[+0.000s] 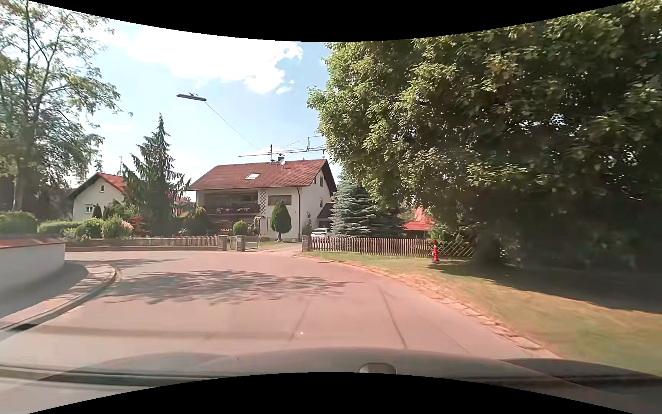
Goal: Follow the waypoints while adhering to traffic rules and regulations
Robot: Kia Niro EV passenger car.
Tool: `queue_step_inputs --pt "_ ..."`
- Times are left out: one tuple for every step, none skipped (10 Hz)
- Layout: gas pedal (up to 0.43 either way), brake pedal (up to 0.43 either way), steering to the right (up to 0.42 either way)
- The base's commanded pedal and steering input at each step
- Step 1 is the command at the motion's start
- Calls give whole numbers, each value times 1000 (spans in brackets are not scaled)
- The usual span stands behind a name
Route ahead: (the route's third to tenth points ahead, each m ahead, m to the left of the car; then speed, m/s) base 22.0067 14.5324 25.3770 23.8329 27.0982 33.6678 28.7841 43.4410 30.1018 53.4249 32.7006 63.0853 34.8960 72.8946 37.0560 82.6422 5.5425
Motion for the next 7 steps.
queue_step_inputs --pt "98 0 -72" --pt "98 0 -75" --pt "98 0 -79" --pt "98 0 -89" --pt "87 0 -106" --pt "79 0 -122" --pt "79 0 -138"
